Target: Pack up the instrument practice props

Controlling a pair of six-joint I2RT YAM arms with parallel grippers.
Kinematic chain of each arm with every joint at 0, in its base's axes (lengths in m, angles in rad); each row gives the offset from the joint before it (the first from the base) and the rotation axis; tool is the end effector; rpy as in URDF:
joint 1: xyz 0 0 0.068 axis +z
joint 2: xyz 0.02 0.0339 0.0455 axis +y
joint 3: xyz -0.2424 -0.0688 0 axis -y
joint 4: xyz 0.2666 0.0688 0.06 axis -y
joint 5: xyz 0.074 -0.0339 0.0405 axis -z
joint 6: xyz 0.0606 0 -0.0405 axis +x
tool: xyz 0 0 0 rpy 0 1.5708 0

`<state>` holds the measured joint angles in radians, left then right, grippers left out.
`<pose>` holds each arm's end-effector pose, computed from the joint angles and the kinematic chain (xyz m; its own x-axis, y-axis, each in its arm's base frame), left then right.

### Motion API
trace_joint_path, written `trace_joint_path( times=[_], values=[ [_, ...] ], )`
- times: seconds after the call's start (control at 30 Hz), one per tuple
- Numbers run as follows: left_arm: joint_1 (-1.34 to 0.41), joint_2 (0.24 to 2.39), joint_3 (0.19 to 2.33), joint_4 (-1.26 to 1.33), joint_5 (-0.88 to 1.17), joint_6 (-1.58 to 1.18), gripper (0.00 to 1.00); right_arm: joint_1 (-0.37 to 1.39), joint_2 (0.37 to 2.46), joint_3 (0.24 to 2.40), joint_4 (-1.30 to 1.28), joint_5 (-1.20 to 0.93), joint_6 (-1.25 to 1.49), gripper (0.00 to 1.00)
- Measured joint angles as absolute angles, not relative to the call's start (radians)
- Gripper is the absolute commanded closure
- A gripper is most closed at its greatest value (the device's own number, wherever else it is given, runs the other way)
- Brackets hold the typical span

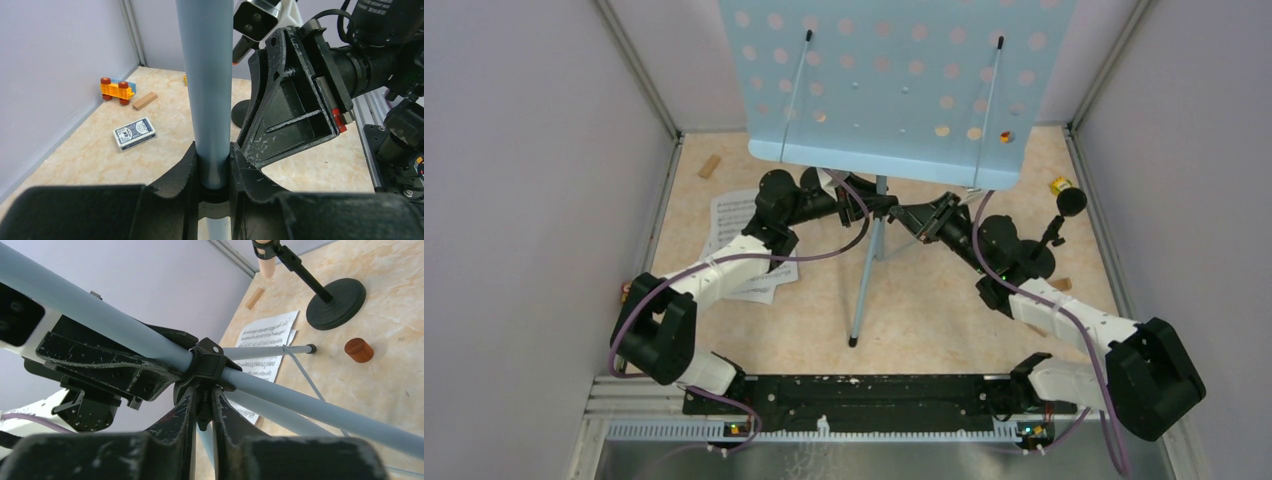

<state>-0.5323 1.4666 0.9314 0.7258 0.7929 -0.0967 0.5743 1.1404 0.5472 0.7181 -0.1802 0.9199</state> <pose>0.2961 -0.2245 0.2923 0.0699 -0.1198 -0.9903 0.9702 0.2392 0.0395 0.2510 0.1754 0.2512 -0.4806 0.6212 -0.6189 -0.4975 0.3881 0.7758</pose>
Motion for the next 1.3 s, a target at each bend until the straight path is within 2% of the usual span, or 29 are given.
trace_joint_path(
  times=[0.07, 0.27, 0.47, 0.73, 0.93, 1.07, 1.23, 1.3],
  values=[
    [-0.531, 1.467, 0.931, 0.726, 0.793, -0.095, 1.00, 0.575, 1.152, 0.559, 0.712, -0.192, 0.908, 1.00],
    [-0.528, 1.467, 0.931, 0.726, 0.794, -0.094, 1.00, 0.572, 1.159, 0.567, 0.722, -0.226, 0.824, 1.00],
    [-0.528, 1.467, 0.931, 0.725, 0.796, -0.094, 1.00, 0.571, 1.160, 0.562, 0.767, -0.285, 0.591, 0.99],
    [-0.528, 1.469, 0.935, 0.724, 0.801, -0.094, 1.00, 0.584, 1.151, 0.558, 0.794, -0.408, 0.081, 1.00],
    [-0.526, 1.469, 0.938, 0.717, 0.805, -0.094, 1.00, 0.634, 1.109, 0.624, 0.575, -0.453, -0.446, 1.00],
    [-0.525, 1.469, 0.941, 0.711, 0.808, -0.093, 1.00, 0.703, 1.086, 0.684, 0.372, -0.379, -0.799, 1.00],
    [-0.525, 1.469, 0.941, 0.710, 0.808, -0.093, 1.00, 0.835, 1.086, 0.733, 0.193, -0.143, -1.189, 1.00],
    [-0.525, 1.471, 0.943, 0.710, 0.811, -0.093, 1.00, 0.863, 1.093, 0.744, 0.161, -0.086, -1.259, 1.00]
  ],
)
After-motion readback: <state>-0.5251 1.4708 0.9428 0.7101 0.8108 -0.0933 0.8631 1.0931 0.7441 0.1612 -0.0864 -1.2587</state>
